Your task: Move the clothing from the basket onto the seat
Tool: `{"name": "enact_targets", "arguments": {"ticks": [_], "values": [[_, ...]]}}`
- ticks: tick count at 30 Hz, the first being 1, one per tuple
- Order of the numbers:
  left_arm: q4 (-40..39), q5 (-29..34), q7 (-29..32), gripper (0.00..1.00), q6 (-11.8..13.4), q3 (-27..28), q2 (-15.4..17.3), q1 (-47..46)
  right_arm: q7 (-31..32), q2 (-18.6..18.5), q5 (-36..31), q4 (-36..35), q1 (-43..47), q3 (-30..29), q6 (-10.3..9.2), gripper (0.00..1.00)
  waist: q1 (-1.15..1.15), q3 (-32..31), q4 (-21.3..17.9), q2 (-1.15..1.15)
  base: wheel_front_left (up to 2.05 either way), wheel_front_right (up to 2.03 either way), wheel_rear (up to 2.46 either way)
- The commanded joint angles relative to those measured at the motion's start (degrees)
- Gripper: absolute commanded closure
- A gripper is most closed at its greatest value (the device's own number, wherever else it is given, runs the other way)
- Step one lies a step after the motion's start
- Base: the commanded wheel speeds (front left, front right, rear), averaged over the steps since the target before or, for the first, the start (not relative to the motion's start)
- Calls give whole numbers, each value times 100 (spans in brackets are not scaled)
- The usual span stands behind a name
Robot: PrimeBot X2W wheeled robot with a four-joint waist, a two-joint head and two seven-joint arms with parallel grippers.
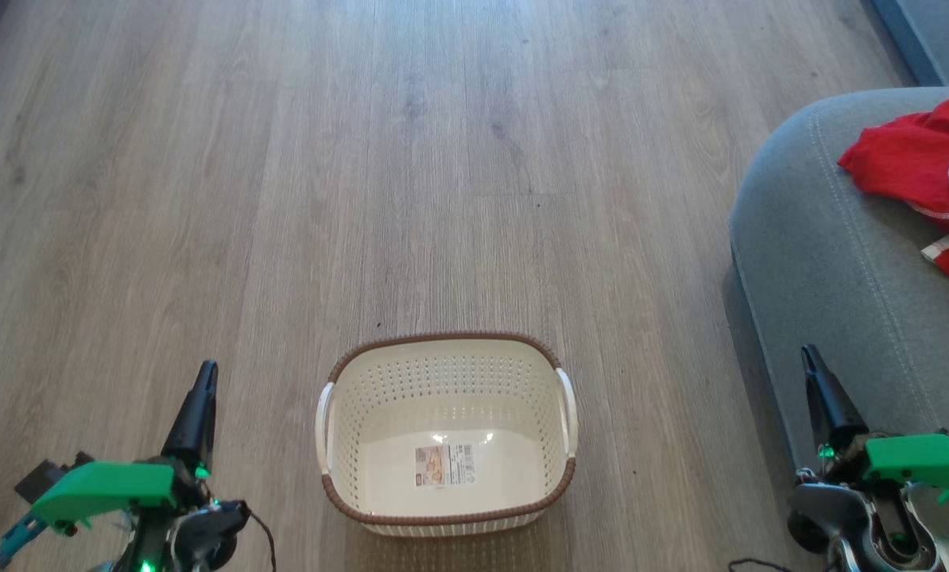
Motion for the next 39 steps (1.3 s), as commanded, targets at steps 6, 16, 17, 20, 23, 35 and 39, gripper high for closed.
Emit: {"name": "enact_targets", "arguments": {"ticks": [6,16,17,20,23,35,39], "values": [[-192,-37,41,100,-11,202,45,-274,25,-22,35,-223,-319,98,46,100,0,0,0,0,0,0,0],[-192,-37,41,100,-11,202,45,-274,25,-22,35,-223,-319,98,46,100,0,0,0,0,0,0,0],[-192,-37,41,100,-11,202,45,-274,25,-22,35,-223,-319,98,46,100,0,0,0,0,0,0,0],[-192,-37,41,100,-11,202,45,-274,25,-22,35,-223,-319,98,46,100,0,0,0,0,0,0,0],[-192,-37,41,100,-11,202,45,-274,25,-22,35,-223,-319,98,46,100,0,0,0,0,0,0,0],[-192,-38,41,100,-11,201,45,-274,25,-22,35,-223,-319,98,46,100,0,0,0,0,0,0,0],[-192,-38,41,100,-11,201,45,-274,25,-22,35,-223,-319,99,46,100,0,0,0,0,0,0,0]]}}
